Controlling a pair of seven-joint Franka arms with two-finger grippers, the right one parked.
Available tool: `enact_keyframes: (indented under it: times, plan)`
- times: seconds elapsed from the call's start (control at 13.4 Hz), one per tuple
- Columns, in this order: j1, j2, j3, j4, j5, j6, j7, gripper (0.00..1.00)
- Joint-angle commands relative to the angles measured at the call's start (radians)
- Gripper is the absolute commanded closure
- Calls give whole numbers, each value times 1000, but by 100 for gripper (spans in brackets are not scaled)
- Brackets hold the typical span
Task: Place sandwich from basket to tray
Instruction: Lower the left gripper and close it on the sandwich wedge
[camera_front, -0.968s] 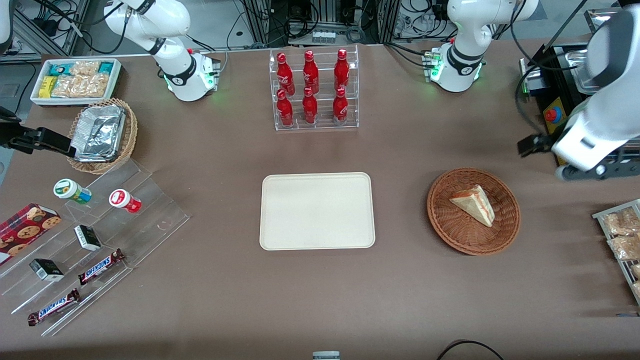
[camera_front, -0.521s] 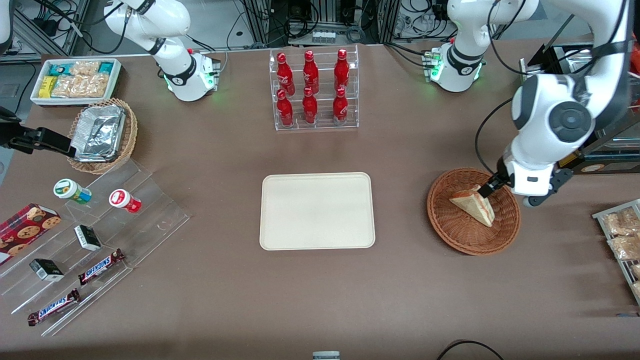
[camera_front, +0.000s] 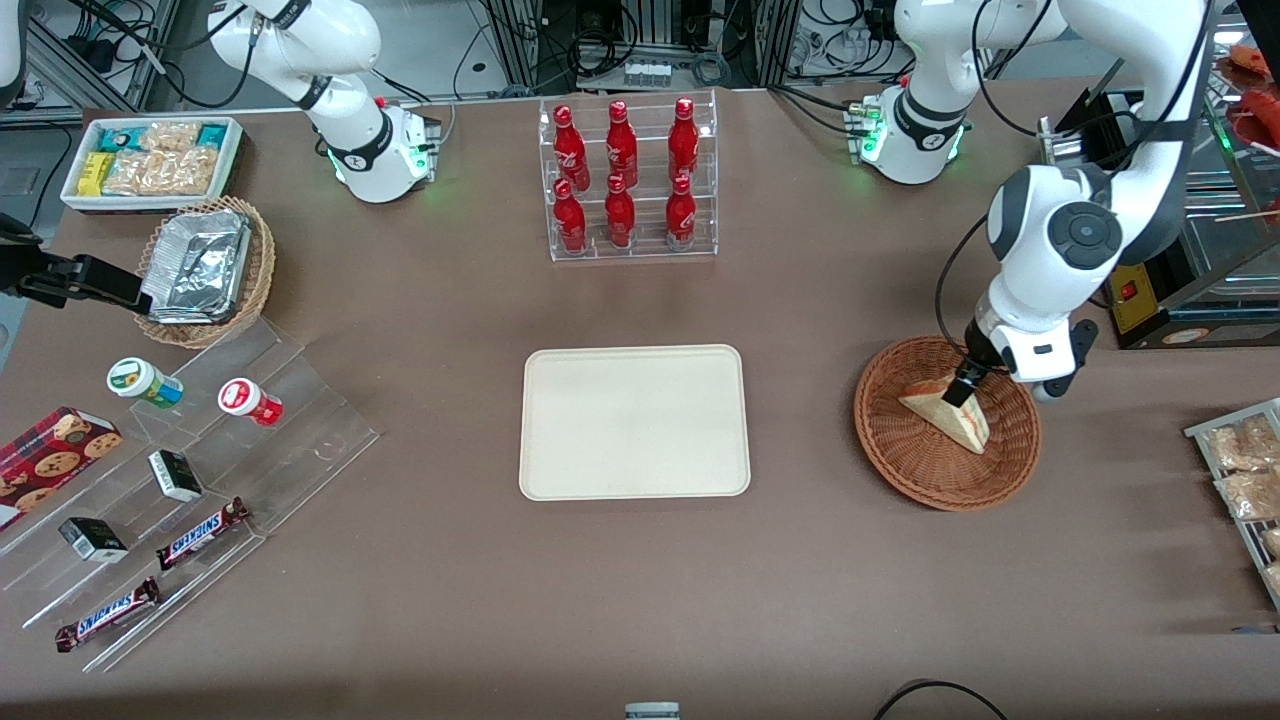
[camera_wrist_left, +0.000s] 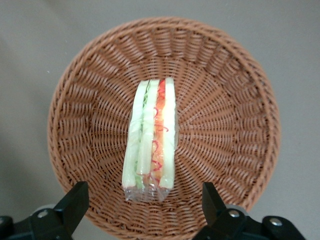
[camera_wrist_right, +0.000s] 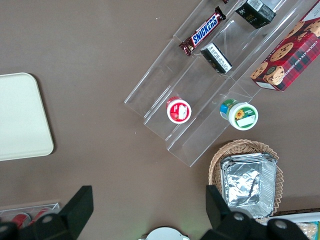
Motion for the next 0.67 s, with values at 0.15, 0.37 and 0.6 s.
enact_keyframes:
  times: [0.15,0.37,0.6]
  plan:
    - [4,72,3,-51,9,150,-24,0]
    - [4,107,23,-47,9,204,-24,22]
    - [4,127,35,-36,9,210,-29,100]
